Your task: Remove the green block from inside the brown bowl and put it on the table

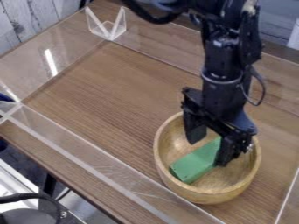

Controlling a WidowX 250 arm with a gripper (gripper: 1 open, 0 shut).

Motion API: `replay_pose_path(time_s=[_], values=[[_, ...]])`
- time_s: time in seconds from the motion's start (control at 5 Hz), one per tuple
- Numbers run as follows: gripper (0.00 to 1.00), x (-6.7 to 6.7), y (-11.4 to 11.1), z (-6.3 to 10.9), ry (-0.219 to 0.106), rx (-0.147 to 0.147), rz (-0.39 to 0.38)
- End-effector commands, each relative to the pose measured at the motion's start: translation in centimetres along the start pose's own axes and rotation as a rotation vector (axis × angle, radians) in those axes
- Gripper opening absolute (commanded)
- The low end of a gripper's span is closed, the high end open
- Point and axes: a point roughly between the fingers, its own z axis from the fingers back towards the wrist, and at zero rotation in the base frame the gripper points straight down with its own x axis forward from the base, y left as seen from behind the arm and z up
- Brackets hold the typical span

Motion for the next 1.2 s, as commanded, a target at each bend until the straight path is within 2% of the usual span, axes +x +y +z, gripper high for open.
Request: replay_pose_path(time_s=[0.0, 0.8, 1.0], values=[[1.00, 0.7, 0.0, 0.1, -0.025, 0.000, -0.003], [1.00, 1.2, 0.3, -1.9, 0.010, 0.001, -0.001], [0.00, 1.3, 0.4, -2.2, 0.014, 0.001, 0.001]])
